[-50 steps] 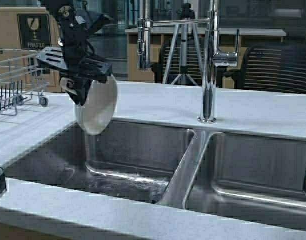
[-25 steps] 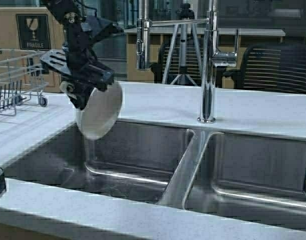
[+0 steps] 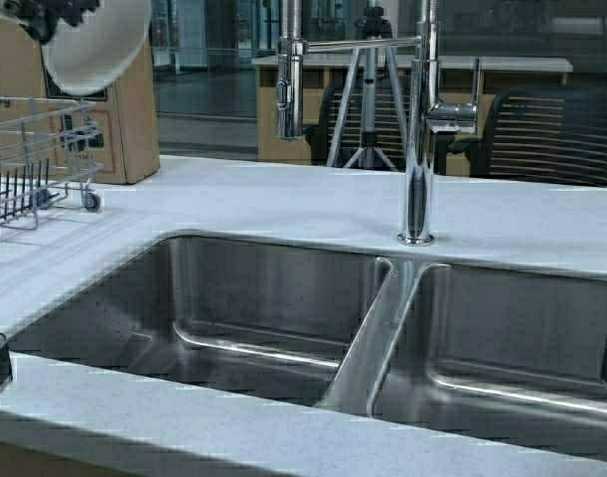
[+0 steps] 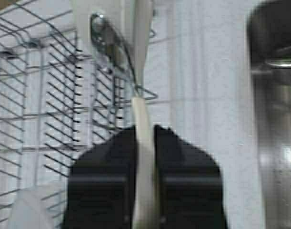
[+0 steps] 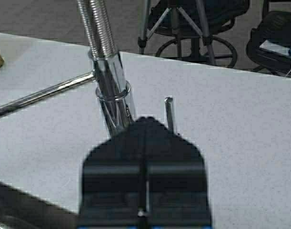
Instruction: Wash the pan
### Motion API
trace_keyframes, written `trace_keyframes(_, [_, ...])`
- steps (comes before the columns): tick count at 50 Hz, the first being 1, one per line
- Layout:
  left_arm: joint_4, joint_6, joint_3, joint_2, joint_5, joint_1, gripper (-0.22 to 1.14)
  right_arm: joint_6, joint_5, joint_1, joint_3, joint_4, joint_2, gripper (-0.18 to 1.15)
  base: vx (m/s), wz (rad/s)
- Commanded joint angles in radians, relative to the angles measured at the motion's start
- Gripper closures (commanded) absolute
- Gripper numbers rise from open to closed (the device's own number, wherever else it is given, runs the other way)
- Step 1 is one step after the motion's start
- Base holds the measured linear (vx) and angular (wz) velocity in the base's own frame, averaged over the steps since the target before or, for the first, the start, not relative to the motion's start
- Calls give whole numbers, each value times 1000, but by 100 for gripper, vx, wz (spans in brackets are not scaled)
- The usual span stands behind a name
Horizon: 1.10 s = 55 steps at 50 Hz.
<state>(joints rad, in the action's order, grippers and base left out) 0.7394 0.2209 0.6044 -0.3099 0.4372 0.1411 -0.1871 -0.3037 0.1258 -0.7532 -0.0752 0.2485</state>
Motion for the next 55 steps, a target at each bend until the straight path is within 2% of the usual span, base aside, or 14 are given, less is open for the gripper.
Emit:
trace_keyframes(1, [-44, -74, -92, -44, -29, -127, 88, 2, -11, 2, 29, 3, 14, 92, 1, 2])
trace_keyframes(14, [-112, -252, -201, 74, -60, -301, 88, 5, -11, 2, 37, 3, 9, 92, 0, 2])
trace_keyframes(21, [-169, -310, -247, 161, -74, -356, 88, 3, -11, 2, 38, 3, 8, 92, 0, 0])
trace_keyframes(37, [-238, -399, -334, 319, -98, -420, 88, 5, -11, 2, 41, 3, -2, 92, 1, 1])
trace_keyframes(55, [-247, -426, -337, 445, -106, -433, 88, 8, -11, 0, 48, 3, -43, 92, 0, 0])
